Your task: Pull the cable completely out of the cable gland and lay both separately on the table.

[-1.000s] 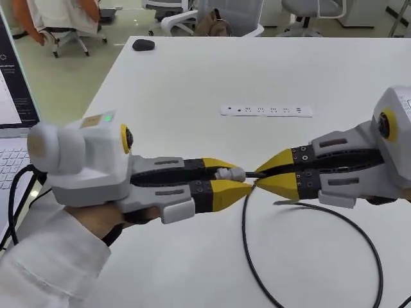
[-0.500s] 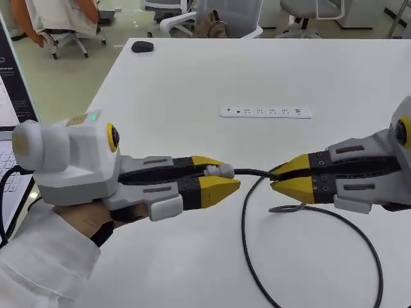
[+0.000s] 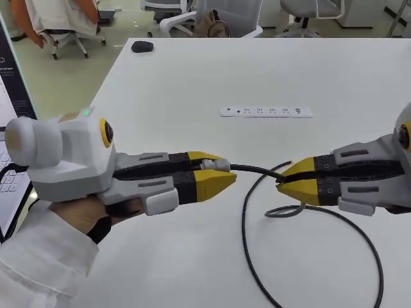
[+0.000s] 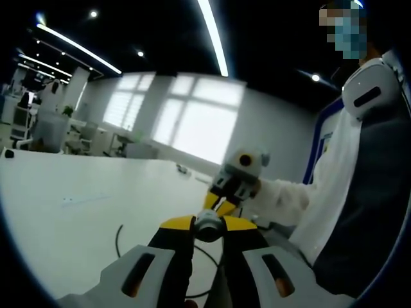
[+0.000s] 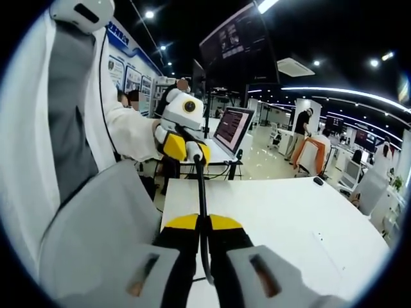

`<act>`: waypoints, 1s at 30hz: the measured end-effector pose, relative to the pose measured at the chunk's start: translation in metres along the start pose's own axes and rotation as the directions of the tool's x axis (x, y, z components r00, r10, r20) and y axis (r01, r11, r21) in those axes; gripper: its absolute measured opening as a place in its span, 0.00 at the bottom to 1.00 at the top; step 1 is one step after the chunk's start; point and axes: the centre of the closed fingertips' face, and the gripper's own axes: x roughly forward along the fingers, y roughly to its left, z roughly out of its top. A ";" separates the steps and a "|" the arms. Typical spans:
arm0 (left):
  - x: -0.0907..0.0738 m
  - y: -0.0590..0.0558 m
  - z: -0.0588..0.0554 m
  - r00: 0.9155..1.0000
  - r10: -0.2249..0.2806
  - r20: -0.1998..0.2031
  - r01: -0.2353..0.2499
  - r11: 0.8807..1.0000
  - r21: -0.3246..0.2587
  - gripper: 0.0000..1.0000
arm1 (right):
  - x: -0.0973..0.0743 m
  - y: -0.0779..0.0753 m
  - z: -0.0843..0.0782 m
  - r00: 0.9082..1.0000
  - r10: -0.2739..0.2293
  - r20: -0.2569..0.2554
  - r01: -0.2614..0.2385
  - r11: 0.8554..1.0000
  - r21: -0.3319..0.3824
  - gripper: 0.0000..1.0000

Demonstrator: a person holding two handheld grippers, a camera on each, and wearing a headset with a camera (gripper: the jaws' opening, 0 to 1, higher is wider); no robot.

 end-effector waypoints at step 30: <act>-0.017 0.008 -0.002 0.999 0.043 -0.001 -0.043 0.999 -0.002 0.18 | -0.027 -0.009 -0.031 0.997 -0.068 -0.025 0.069 0.994 0.084 0.02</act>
